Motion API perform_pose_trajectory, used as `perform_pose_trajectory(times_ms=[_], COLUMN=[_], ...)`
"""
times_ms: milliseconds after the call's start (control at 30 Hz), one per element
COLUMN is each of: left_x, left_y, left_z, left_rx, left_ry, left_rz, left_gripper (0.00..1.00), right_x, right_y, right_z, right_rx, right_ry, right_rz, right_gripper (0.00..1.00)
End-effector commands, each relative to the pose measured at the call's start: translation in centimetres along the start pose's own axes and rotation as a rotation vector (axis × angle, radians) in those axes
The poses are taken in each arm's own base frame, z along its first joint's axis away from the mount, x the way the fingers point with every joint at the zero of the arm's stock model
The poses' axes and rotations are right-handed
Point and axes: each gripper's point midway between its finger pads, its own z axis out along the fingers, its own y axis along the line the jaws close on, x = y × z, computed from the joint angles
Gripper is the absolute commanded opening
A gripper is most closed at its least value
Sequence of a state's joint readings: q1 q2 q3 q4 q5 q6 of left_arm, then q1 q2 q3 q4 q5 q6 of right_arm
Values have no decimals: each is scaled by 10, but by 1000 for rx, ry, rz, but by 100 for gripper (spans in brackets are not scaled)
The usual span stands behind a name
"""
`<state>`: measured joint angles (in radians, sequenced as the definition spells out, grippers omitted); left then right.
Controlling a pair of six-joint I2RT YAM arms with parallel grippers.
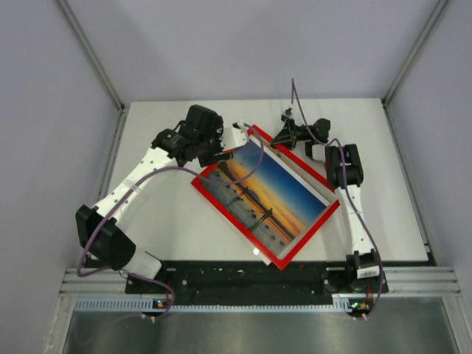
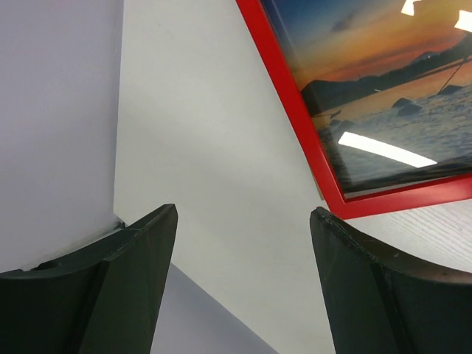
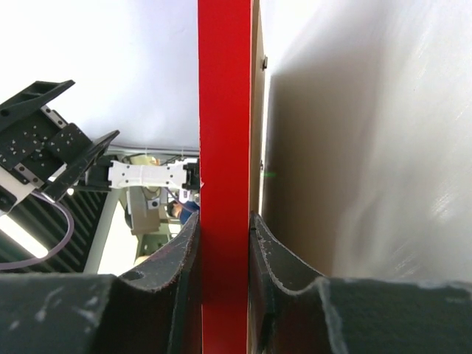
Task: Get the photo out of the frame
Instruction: Turn over the photo frame at the center of the board, then pick up the photo frame item from the photo frame.
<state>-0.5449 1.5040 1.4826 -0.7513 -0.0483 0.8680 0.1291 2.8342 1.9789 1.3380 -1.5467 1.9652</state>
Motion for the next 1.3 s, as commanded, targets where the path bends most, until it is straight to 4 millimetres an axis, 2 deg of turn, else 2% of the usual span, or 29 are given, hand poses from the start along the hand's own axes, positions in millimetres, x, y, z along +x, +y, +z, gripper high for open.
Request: perform_pose_trajectory(times_ms=[0,33,133,233,367,400,433,567,700,833,900,1067,1133,1267], left_x=[12,22,41,47,45,44,42,35,38,37,36,32,26,14], left_y=[14,9,0,-6,-16,-18,-19,-20,-15,-11,-12,-15,-18,-13], left_z=[-33,-36,-46,-53,-55,-54,-53,-52,-52,-51,-50,-43,-39,-30], left_rx=[-52,-24,1,3,21,26,30,36,14,-1,10,32,47,30], left_ry=[87,140,227,222,186,176,165,129,146,159,157,148,116,64], left_rz=[0,-10,-75,-105,-123,-127,-136,-156,-142,-162,-164,-189,-203,-242], left_gripper=[80,80,80,81,82,82,82,82,82,82,82,81,81,82], right_x=[21,19,15,12,11,9,8,5,8,21,28,32,32,33], right_y=[19,22,31,40,38,37,37,43,66,91,91,66,66,81], right_z=[-2,-3,-2,-3,-7,-10,-13,-25,-24,-19,-16,-15,-12,-5], right_rx=[64,65,65,65,66,67,68,74,74,70,66,63,62,59], right_ry=[89,87,88,86,78,71,65,42,46,58,65,70,76,91], right_rz=[-183,-206,-265,-300,-283,-272,-272,-274,-282,-267,-230,-157,-161,-197], right_gripper=[14,18,46,54,64,92,99,99,99,99,99,99,99,99])
